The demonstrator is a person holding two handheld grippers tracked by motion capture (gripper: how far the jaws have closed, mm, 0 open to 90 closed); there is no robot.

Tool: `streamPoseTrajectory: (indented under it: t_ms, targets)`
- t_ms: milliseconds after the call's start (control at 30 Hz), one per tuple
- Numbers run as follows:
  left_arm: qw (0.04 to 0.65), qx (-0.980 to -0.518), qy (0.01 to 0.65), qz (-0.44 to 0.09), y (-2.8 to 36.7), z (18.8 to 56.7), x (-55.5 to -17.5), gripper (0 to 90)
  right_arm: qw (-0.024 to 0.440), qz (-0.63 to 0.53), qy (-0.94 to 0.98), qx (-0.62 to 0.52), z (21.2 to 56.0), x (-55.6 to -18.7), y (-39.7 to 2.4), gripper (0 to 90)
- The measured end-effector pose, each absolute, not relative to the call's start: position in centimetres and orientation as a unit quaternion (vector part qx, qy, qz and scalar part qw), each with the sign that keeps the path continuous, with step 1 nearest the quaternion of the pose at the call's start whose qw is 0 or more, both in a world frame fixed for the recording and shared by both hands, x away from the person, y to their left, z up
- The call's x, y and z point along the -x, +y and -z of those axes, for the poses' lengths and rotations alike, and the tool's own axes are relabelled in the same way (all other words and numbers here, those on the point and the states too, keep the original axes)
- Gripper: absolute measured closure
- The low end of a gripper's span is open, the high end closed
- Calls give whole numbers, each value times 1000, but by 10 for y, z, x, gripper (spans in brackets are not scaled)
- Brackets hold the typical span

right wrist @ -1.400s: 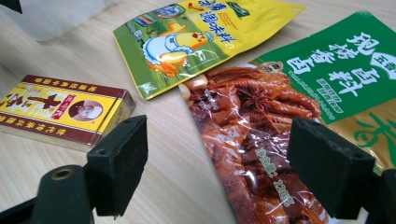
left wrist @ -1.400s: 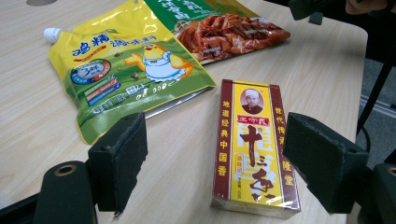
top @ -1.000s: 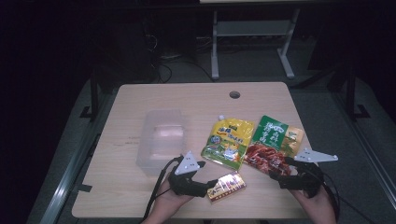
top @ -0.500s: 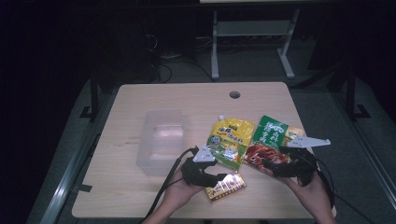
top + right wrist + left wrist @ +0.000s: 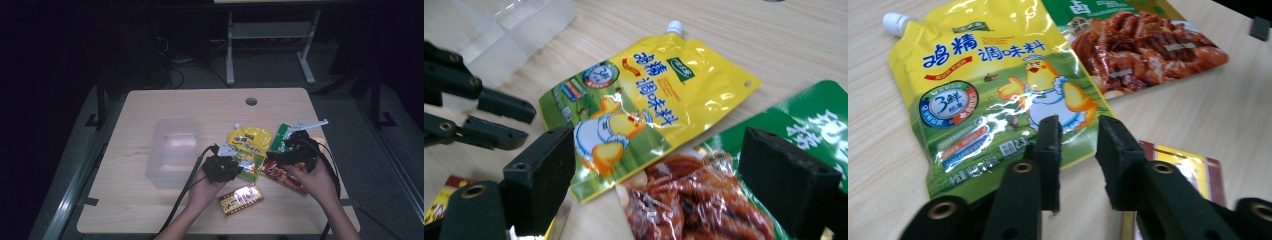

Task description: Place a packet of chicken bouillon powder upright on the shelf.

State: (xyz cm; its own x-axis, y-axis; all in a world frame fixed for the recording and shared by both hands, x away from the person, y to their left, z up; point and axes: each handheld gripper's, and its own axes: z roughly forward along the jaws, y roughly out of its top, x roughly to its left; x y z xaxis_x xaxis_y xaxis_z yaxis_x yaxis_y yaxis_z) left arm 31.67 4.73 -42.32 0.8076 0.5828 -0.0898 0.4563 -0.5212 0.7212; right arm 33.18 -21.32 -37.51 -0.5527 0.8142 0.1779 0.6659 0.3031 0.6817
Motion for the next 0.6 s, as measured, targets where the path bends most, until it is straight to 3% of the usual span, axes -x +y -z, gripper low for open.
streamPoseTrajectory:
  t_ms: [167,600]
  targets:
    - [386,-865,307,-95,42,425,-319,827,84,-354,799,-478,375,-354,-205,167]
    - [339,-878,324,-98,25,440,-331,853,69,-305,800,-512,398,-402,-190,198]
